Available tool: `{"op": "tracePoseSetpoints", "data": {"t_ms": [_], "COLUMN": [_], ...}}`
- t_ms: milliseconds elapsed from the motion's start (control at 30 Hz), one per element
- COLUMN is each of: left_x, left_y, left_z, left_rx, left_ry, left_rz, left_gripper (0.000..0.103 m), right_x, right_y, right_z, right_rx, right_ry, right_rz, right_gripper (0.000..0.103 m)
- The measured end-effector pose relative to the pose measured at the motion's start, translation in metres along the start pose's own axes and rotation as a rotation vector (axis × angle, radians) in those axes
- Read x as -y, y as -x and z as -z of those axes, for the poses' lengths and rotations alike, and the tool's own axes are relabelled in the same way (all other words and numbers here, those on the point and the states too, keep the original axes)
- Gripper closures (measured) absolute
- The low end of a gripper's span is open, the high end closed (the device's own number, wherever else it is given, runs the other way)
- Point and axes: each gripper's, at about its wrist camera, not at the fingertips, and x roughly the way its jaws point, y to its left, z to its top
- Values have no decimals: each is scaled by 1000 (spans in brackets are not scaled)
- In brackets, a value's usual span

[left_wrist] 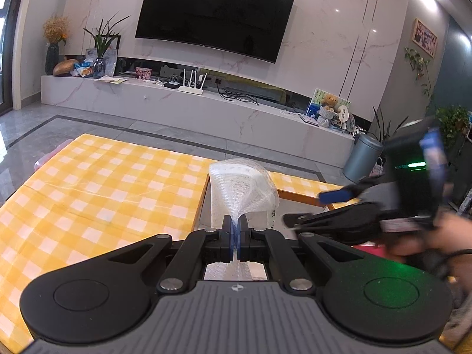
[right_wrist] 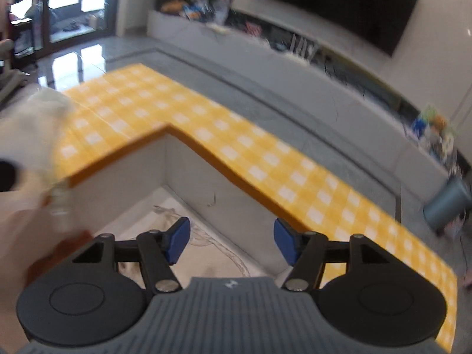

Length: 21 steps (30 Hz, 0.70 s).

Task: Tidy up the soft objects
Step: 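Lower the white mesh bag into the white box and open the left tool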

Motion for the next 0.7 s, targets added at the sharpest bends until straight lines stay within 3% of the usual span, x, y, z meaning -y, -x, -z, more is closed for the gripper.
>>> {"op": "tracePoseSetpoints", "data": {"t_ms": [167,333,500,700], "left_x": [17,35,52,47], "left_y": [-6,-24,-45,-81], "left_z": [-1,-4,-6,-6], "left_rx": [15,24,14,-86], "left_ry": [-38,-22,-76,-83], "left_rz": [-31,-51,-83,-151], "left_gripper": [101,101,101,101], "right_x": [17,48,73,108], "right_y": [69,122,144,145], "right_z": [16,50,90,123], "right_rx": [112,181,191,202], "right_ry": [2,-120,-205,-389], "right_rz": [29,30,33,41], "right_gripper": [26,23,23,28]}}
